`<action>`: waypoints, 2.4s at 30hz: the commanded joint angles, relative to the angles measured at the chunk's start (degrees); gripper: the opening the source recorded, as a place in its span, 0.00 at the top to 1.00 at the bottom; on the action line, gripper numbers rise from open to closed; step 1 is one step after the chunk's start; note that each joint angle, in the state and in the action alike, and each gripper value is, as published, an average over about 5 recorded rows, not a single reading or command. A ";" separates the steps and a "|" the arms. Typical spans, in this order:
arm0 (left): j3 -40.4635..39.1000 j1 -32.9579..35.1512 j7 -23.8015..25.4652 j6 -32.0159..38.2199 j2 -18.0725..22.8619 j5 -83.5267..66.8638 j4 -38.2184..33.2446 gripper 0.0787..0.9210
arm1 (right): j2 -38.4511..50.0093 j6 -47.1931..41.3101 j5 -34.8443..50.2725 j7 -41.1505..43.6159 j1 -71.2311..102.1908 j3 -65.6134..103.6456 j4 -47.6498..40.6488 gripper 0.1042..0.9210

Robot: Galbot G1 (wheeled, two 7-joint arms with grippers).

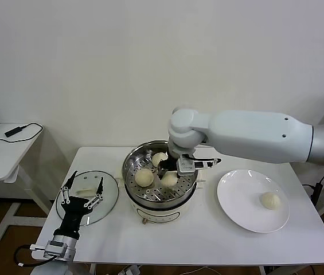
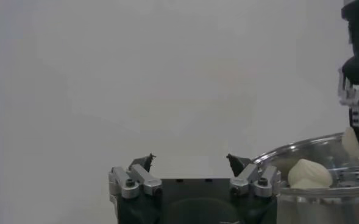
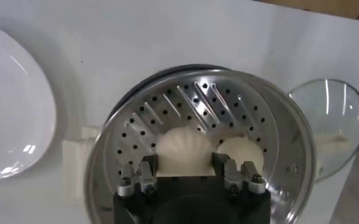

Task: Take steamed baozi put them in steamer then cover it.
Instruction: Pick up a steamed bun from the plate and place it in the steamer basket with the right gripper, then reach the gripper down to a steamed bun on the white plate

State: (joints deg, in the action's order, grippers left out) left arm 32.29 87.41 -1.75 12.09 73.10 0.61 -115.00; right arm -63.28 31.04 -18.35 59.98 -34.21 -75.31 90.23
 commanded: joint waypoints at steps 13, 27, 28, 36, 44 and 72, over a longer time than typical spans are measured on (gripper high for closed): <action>0.26 0.03 0.02 0.24 0.05 -0.09 0.33 0.12 | -1.43 2.69 -3.62 -0.45 4.09 0.85 0.07 0.36; 0.55 0.07 0.09 0.83 0.15 -0.26 0.62 0.12 | -0.96 2.64 -3.42 0.37 4.88 1.09 0.08 0.23; 0.55 0.08 0.08 0.84 0.16 -0.25 0.63 0.12 | -0.97 2.59 -3.51 0.33 4.96 1.15 0.03 0.20; 0.51 0.01 0.10 0.93 0.16 -0.27 0.86 0.12 | -0.70 2.92 -3.24 0.91 4.86 3.96 -0.39 0.12; 0.63 -0.05 0.15 0.90 0.09 -0.26 0.85 0.12 | 6.05 -3.11 11.23 12.44 0.18 15.09 -4.92 0.12; -0.34 -0.05 0.02 -0.16 0.04 -0.08 -1.12 0.12 | 40.50 -32.07 28.81 5.79 24.05 18.92 -26.20 0.12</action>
State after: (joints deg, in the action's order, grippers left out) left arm 32.06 87.44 -1.70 11.98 73.12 0.50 -116.09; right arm -27.96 1.55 9.34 68.78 -18.87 -59.96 66.57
